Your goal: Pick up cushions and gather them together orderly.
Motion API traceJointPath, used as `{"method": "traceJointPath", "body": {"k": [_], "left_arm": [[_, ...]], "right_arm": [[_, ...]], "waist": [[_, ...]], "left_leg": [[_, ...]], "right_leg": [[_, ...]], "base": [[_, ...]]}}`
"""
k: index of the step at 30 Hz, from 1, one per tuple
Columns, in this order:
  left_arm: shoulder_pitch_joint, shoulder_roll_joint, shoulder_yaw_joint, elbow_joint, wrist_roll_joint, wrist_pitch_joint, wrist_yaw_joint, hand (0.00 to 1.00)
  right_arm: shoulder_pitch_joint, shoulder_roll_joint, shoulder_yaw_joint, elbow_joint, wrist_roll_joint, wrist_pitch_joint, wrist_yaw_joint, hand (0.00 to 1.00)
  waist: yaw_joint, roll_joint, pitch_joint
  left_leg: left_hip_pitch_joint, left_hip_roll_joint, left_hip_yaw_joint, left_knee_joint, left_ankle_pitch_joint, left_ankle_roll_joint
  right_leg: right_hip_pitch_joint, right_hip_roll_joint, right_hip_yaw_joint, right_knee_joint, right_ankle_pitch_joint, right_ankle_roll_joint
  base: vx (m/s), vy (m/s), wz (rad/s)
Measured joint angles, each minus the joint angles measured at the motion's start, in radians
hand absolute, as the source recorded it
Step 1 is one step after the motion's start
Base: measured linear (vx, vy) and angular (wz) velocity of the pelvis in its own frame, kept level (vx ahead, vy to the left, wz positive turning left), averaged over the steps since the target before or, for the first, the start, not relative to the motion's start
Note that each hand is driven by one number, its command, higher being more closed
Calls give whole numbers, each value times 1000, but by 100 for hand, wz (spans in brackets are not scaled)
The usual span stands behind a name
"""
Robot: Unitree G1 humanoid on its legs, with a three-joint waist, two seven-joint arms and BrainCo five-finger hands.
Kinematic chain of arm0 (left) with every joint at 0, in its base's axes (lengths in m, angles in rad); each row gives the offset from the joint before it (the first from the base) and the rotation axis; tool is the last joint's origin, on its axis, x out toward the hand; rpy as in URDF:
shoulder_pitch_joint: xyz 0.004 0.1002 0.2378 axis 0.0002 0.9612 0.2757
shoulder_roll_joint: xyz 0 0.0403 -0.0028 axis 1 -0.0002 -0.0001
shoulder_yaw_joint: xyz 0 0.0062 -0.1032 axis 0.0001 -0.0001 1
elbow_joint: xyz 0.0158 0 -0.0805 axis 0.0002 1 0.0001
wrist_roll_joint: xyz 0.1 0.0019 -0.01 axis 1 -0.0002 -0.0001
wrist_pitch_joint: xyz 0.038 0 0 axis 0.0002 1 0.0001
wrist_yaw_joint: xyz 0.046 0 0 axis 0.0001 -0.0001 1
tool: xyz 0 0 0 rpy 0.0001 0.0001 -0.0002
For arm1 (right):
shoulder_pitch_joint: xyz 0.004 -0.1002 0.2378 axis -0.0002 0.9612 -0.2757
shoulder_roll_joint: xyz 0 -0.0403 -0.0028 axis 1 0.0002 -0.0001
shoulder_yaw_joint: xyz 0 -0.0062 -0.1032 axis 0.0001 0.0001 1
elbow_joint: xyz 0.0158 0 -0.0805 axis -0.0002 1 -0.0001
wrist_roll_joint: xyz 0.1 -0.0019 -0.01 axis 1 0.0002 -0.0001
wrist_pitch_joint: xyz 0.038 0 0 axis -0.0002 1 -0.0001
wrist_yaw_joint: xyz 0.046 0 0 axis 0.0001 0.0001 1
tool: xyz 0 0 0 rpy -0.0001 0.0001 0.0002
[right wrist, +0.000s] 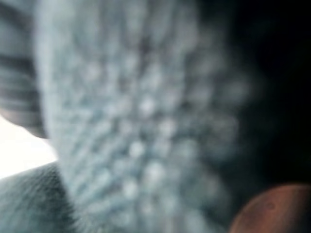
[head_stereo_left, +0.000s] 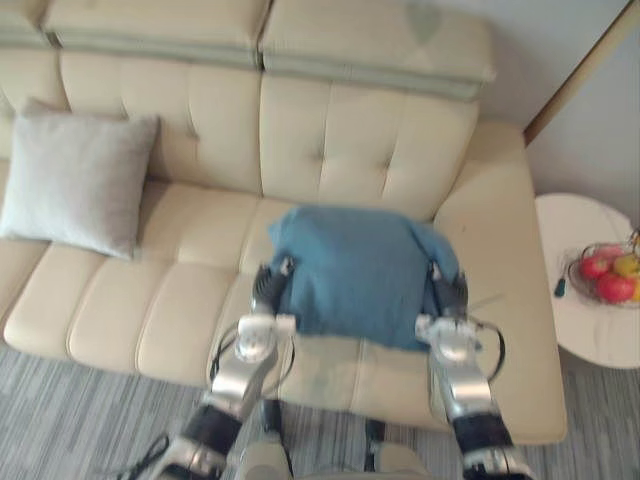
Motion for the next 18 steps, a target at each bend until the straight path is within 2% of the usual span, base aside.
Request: {"method": "traceJointPath", "body": {"k": [3,5,6,7,8,9,14,16,18], "left_arm": [[-156,29,26,6,-1,-39,45,100],[-290,62,37,67,-2,-71,49,100],[-337,73,41,90,-2,-73,51,100],[-410,94,45,115,-2,-73,60,0],[-433,98,49,122,-2,-73,66,0],[-485,99,67,146,-2,-75,74,0],[-653,92,80,342,-5,-69,88,0],[-698,73,96,428,-11,-44,83,0],[-705,47,116,478,-9,-24,63,0]], "right_arm": [[-154,-18,-7,0,-12,0,-52,100],[-278,-41,-9,5,-42,-2,-89,100],[-323,-47,-9,16,-50,-2,-102,100],[-397,-61,-9,34,-73,-1,-123,100],[-419,-68,-9,38,-80,-1,-129,100],[-475,-79,-9,61,-98,-1,-148,0],[-596,-94,-10,147,-127,16,-192,0],[-620,-87,-14,222,-115,35,-188,0],[-621,-67,-31,271,-98,40,-173,0]], "waist": [[6,2,2],[8,13,11],[8,17,15],[7,19,34],[8,21,43],[10,24,56],[9,37,81],[8,40,119],[8,46,131]], "left_leg": [[-82,4,-8,19,6,1],[-131,4,-13,17,20,5],[-149,4,-16,17,24,4],[-168,3,-16,13,34,4],[-173,2,-17,11,38,4],[-187,1,-18,-7,52,6],[-257,-1,-24,-75,109,1],[-257,2,-19,-76,110,1],[-260,7,-17,-76,111,1]], "right_leg": [[-79,2,-3,17,2,-1],[-130,2,-5,27,6,-2],[-148,1,-7,27,10,0],[-168,1,-6,26,15,-1],[-173,0,-6,25,16,-2],[-194,0,-7,24,19,-2],[-288,1,-20,27,25,-6],[-288,-1,-23,30,25,-6],[-299,-2,-29,45,24,-6]], "base": [[-68,7,4],[-38,8,6],[-24,12,4],[0,0,0],[0,0,0],[-1,9,4],[14,9,6],[40,10,3],[18,3,0]]}}
